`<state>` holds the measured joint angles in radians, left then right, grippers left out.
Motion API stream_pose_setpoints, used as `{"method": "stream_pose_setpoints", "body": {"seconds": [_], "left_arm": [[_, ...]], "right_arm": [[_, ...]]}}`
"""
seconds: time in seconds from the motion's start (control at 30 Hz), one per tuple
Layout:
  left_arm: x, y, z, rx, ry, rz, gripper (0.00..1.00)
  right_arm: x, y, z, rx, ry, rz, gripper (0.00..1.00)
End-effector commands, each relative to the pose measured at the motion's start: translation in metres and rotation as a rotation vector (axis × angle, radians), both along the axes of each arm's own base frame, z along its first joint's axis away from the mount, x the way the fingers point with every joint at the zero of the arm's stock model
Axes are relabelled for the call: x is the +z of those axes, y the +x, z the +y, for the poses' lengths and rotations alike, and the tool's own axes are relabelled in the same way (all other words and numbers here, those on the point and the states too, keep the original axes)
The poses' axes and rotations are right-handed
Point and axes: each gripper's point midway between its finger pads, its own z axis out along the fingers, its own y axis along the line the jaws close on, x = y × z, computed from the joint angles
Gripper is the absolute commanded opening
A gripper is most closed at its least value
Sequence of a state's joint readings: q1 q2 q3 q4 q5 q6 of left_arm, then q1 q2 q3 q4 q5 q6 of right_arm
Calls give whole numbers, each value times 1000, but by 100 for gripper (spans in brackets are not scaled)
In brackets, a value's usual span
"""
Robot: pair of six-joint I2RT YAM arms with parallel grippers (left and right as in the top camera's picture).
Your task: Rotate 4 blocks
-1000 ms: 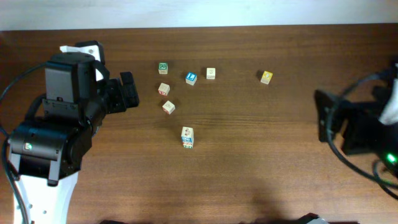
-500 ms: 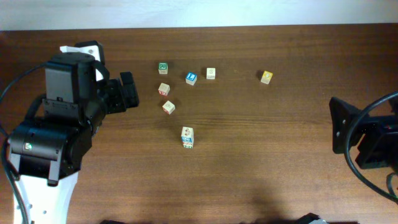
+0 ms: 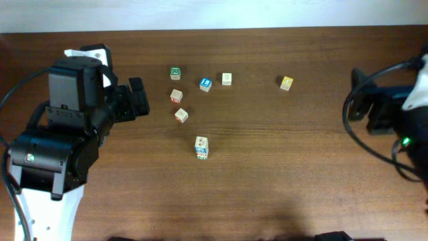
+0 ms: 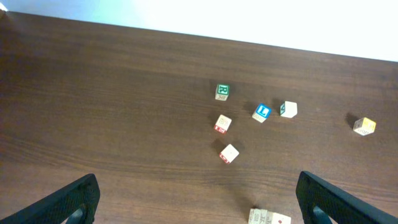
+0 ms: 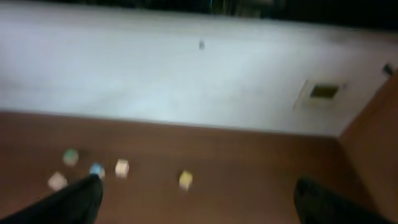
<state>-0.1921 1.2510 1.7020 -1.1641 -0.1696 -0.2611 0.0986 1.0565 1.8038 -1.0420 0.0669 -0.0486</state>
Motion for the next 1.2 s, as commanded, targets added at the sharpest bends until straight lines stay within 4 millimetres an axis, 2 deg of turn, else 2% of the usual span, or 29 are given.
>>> {"method": "stream_pose_setpoints", "body": {"seconds": [0.0, 0.1, 0.17, 0.33, 0.47, 0.73, 0.9, 1.17], "left_arm": [[7, -1, 3, 8, 8, -18, 99], [7, -1, 3, 8, 8, -18, 99], [7, -1, 3, 8, 8, -18, 99], [7, -1, 3, 8, 8, -18, 99], [7, -1, 3, 8, 8, -18, 99], [7, -1, 3, 8, 8, -18, 99], [7, -1, 3, 8, 8, -18, 99], [7, -1, 3, 8, 8, -18, 99]], "right_arm": [[-42, -5, 8, 86, 19, -30, 98], [-88, -4, 3, 71, 21, -72, 98], [-132, -5, 3, 71, 20, -113, 98], [-208, -8, 2, 68, 20, -214, 98], [-253, -12, 3, 72, 19, -249, 98], [-292, -18, 10, 100, 20, -331, 98], [-325, -19, 9, 97, 23, -222, 98], [-325, -19, 9, 94, 21, -222, 98]]}}
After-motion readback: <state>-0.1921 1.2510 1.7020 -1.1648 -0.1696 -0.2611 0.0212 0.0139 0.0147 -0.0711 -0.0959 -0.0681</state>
